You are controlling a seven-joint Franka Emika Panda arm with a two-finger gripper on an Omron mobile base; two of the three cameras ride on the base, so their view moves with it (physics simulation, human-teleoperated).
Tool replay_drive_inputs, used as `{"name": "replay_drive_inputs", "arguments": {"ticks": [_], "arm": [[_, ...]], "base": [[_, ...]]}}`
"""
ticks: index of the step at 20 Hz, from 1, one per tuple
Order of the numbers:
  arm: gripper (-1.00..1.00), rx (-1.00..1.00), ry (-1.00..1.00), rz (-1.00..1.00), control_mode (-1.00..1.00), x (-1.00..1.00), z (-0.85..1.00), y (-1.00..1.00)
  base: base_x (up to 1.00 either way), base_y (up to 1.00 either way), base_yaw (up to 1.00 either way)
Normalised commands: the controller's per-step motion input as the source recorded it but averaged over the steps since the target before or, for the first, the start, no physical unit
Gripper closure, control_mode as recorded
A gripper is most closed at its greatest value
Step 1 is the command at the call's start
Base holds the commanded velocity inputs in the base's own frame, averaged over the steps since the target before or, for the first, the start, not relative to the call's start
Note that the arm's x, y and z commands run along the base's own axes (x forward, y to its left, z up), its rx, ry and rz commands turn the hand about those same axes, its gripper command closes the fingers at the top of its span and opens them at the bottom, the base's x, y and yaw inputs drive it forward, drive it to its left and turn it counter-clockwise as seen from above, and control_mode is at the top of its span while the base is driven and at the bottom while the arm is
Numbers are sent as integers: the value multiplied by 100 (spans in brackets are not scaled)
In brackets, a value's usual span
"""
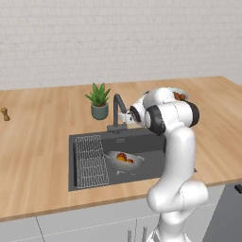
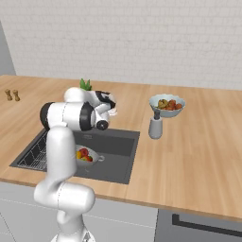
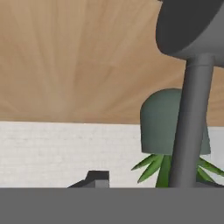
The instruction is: Put the colander in the sink, put the mango, mango, apple in the colander, and turn on the sink faucet and pour water over the colander.
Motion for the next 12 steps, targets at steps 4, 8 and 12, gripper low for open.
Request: {"name": "replay_drive_inputs", "arguments": {"ticks": [4,8,12], "arm": [[100,-1,0,-40,-100,0,-78,-100],[100,0,0,-35,-100,0,-91,-100],[100,10,0,-20,-100,-24,-40,-100]], "base": [[0,0,0],[0,0,0],[0,0,0]]}}
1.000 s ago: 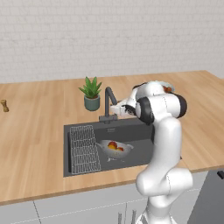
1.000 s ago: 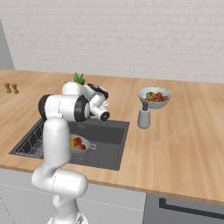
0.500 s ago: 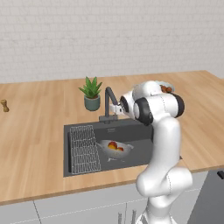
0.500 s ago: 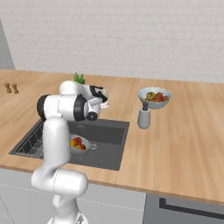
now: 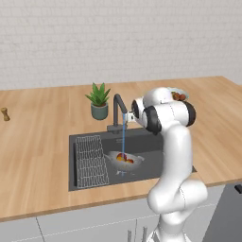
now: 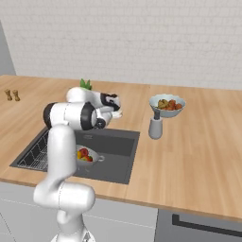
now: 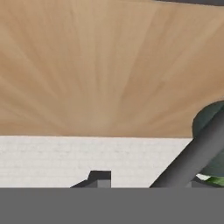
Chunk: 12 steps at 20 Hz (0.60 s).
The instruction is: Put the colander in the sink, put the mango, mango, apple in the colander, and turn on the sink faucet and pour water over the colander.
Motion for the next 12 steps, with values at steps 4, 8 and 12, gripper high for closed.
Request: {"name": "replay_drive_inputs", "arguments": {"ticks": [4,8,12], "arm": [[100,41,-7,0,-100,-64,88,-93],[100,40,-9,0,-100,-67,100,-76],[100,33,-20,0,-100,-94,100,-69]], "base": [[0,0,0],[0,0,0],[0,0,0]]}}
